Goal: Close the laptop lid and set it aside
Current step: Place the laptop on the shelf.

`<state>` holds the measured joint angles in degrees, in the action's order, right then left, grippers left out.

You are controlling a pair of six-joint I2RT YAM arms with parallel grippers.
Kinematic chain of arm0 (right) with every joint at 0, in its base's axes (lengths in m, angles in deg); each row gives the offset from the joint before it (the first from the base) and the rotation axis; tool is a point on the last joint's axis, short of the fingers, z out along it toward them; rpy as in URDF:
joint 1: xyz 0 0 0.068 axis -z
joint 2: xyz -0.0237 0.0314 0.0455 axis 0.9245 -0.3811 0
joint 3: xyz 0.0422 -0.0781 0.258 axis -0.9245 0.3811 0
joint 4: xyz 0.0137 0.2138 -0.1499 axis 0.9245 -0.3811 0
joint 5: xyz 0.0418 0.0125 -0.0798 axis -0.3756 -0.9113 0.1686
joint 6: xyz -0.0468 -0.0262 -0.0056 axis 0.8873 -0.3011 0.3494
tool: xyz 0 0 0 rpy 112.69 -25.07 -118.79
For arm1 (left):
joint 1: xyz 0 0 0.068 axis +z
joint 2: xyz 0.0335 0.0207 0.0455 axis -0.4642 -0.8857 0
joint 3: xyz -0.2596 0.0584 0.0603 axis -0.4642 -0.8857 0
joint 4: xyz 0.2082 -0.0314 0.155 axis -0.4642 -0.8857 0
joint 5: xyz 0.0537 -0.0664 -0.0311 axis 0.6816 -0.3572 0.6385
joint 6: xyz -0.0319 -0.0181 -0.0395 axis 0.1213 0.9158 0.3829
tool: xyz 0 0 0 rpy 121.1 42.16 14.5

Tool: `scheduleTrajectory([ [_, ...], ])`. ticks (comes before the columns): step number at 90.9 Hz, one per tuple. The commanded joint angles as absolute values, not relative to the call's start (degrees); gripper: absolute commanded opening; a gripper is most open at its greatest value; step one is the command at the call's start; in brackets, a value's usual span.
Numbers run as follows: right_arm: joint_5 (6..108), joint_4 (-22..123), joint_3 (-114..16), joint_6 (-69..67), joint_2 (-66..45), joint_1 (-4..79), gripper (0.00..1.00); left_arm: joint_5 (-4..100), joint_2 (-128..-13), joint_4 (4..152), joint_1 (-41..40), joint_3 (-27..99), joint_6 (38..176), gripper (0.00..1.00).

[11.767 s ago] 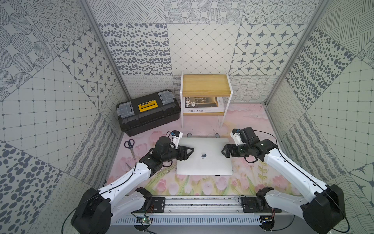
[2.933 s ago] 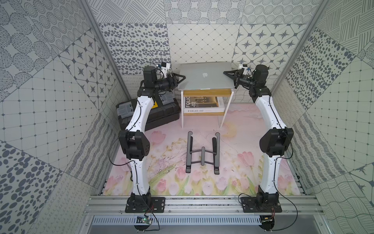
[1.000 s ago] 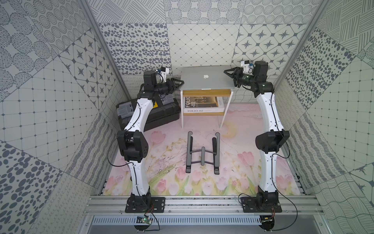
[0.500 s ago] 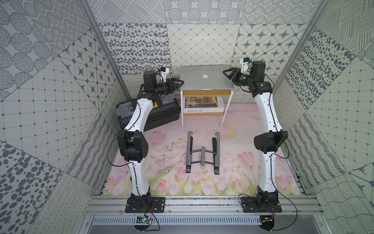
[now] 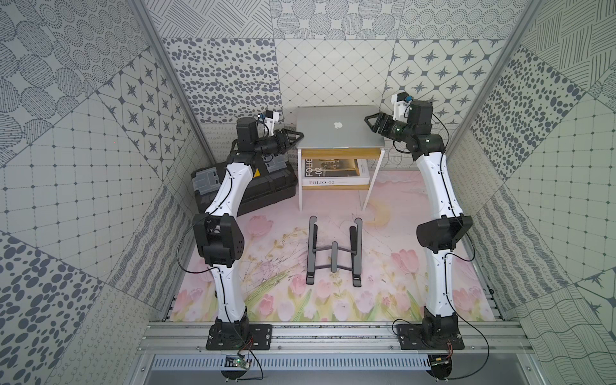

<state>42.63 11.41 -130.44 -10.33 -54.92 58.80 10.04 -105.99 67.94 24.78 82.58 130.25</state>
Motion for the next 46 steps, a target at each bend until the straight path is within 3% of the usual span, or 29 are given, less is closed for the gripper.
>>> scheduleTrajectory([
  [1,41.75,15.42,-131.13,-7.38,-51.55,56.88,0.75,8.75,-106.61,56.85,25.24,81.19,130.18,0.5],
  [46,41.39,13.38,-129.91,-6.51,-49.69,57.55,0.84,9.37,-104.88,58.14,25.29,79.68,131.16,0.51],
])
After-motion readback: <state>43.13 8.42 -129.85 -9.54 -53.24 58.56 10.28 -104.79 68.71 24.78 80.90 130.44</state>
